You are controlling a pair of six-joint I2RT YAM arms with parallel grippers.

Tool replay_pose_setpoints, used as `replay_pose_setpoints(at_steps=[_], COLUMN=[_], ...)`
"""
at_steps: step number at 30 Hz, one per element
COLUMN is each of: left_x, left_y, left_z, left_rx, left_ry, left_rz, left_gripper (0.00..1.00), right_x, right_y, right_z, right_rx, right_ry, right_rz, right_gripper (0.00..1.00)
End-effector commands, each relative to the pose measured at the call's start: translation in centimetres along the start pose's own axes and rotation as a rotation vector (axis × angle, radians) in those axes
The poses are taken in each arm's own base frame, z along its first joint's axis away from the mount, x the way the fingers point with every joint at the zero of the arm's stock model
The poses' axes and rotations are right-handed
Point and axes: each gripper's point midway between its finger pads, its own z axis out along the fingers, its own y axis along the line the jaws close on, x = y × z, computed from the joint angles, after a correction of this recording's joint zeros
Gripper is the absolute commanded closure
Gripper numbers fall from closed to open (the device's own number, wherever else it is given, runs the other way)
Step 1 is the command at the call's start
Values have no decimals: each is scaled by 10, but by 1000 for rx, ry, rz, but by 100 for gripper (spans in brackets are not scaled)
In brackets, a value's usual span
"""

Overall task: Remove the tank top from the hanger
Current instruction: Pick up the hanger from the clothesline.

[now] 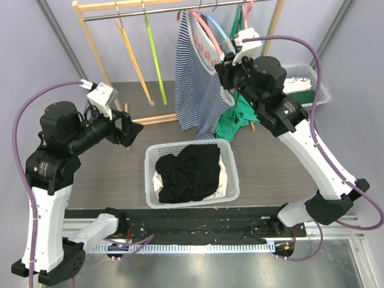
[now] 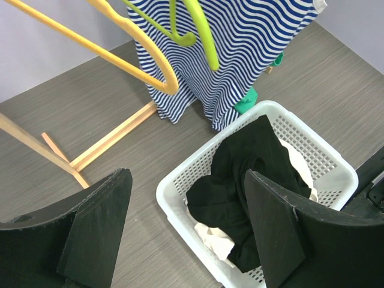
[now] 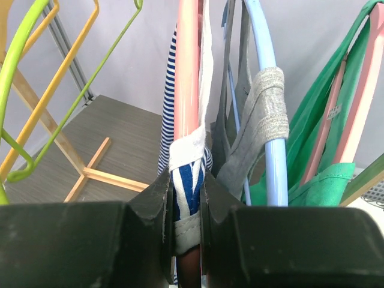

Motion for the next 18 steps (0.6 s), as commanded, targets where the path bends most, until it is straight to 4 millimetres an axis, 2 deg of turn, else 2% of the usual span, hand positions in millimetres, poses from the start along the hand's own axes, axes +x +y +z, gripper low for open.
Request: replay_pose_setpoints(at_steps=[1,2,8,11,16,18], left_x=[-6,-7,-7,-7,-10,-10], left_y=[-3,-3,-4,-4,-4,-4], left_z=[-2,-3,-2,-1,-1,0], left_rx=[16,15,18,22,24,24], left_ry=[-22,-24,-21,-23,-28,-28], left_rz=[-8,-8,-7,-9,-13,-15], left_gripper=[20,20,19,19,19,18], right_x=[-32,-22,3,0,-21,-27], right_y=[-4,-4,7,9,11,10], right_z=[-20,-23,-46,-64,-92,-97], right_rx=[-2,-8,-85,-117,-164,-163], right_ry=[-126,-99,-24,-19,-55,-67], right_rz=[32,32,72,83,101,97], right_gripper=[99,99,99,99,99,99])
